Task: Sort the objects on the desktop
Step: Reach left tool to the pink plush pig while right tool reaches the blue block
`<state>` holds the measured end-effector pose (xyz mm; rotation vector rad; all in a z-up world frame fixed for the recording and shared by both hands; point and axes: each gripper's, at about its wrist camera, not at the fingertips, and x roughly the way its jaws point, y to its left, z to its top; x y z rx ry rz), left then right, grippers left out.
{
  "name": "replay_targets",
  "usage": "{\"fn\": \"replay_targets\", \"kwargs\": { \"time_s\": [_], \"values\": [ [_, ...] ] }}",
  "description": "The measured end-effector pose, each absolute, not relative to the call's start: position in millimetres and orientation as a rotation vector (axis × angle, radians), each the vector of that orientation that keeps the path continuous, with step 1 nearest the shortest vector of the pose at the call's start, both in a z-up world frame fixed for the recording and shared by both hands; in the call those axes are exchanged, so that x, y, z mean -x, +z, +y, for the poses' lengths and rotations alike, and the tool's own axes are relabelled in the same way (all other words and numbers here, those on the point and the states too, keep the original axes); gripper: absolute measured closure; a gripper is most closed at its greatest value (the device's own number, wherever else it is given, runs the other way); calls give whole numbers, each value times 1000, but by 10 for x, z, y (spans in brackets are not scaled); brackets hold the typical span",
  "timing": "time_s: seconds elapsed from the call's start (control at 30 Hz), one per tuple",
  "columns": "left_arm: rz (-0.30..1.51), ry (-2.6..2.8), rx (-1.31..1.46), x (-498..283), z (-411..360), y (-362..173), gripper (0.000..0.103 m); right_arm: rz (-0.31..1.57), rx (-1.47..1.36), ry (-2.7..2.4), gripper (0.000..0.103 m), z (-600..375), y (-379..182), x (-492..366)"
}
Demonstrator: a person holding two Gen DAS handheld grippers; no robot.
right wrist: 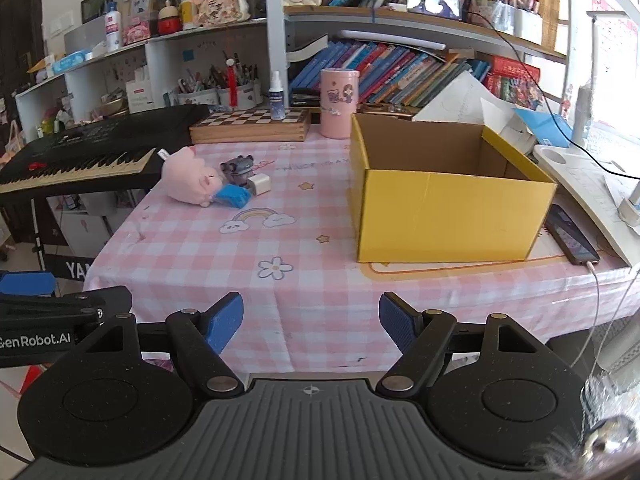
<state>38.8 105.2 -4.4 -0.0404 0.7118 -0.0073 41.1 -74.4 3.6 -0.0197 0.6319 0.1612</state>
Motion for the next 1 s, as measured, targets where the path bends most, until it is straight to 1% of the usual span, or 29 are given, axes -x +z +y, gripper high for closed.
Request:
{"fn": "replay_targets", "kwargs": {
  "time_s": [0.1,0.13,0.2,0.4,0.6,1.0],
  "values": [
    [716,4,51,-392,1100,-54,13,636,28,176,29,-694,38,-430],
    [714,8,55,-388,1118,-52,9,637,31,181,29,-678,38,-442],
    [708,15,66,-387,1158,-51,7,638,38,193,29,-640,39,-468],
    [714,46,71,-444,1235,-83,7,640,49,239,29,-537,1,-596],
    [738,74,72,-657,1289,-159,7,658,55,279,29,-452,-94,-832],
    [762,135,76,-1493,1436,-195,6,717,56,331,30,-264,-234,-1738]
  ]
}}
